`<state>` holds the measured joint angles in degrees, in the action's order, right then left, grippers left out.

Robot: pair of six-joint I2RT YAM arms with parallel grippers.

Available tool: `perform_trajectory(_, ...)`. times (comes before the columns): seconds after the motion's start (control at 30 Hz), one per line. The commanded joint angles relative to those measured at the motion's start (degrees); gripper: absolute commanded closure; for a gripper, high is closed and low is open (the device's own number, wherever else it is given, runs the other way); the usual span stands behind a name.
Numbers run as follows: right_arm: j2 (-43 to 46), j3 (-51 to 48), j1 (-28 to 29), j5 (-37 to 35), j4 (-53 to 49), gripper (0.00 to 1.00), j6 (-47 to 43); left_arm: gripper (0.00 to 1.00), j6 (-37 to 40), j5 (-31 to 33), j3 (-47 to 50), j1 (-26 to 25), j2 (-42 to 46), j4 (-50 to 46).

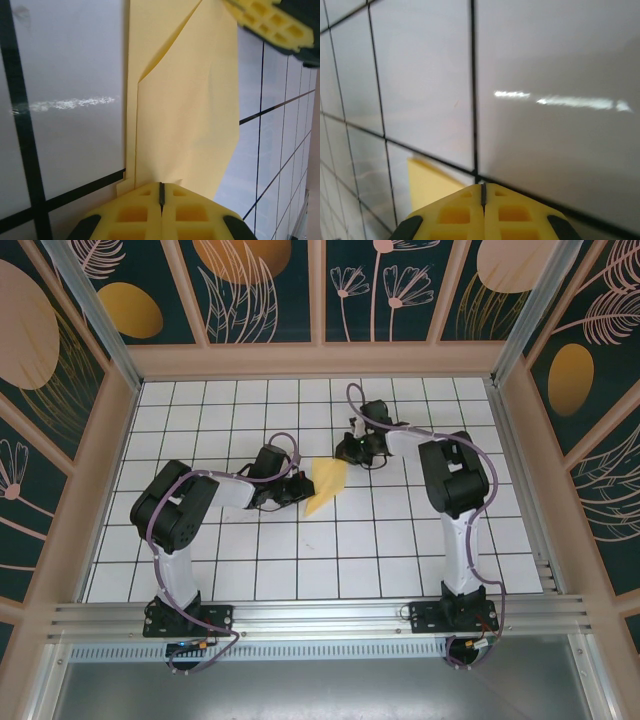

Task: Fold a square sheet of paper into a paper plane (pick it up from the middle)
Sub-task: Fourth fold the wing at the center of the table.

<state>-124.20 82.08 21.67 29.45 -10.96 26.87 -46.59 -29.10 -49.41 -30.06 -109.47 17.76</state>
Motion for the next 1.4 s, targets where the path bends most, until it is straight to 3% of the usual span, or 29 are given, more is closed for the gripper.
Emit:
perform_trajectory(0.0,-0.6,3.1,-2.0,-5.8,-2.1,0.96,-1.1,1.0,1.6,3.1,0.8,0.0,-1.8,-5.4)
perform_trajectory(0.37,10.3,-3.8,5.2,-4.8,-0.9,0.96,1.1,1.0,1.5,3.0,-0.5,0.0,-1.2,-5.6)
perform_trajectory(0.7,8.2,-10.6,9.1,0.5,4.0,0.97,5.1,1.0,1.6,3.3,-1.1,0.0,-1.1,-5.7)
perform_trajectory(0.93,6.7,-12.4,9.2,-0.5,5.0,0.97,5.8,1.0,1.4,2.9,-1.8,0.0,-0.4,-5.9)
perform_trajectory(1.03,5.7,-13.1,9.1,-1.5,4.7,0.97,6.3,0.95,1.2,2.0,-2.5,0.0,0.8,-5.6)
perform_trajectory(1.17,4.8,-13.6,8.9,-2.8,4.2,0.97,7.0,0.76,1.0,-0.6,-3.2,0.0,3.9,-5.3)
perform_trajectory(1.37,4.3,-13.8,8.8,-3.9,3.7,0.97,7.4,0.71,1.0,-1.2,-3.3,-0.4,7.4,-5.9)
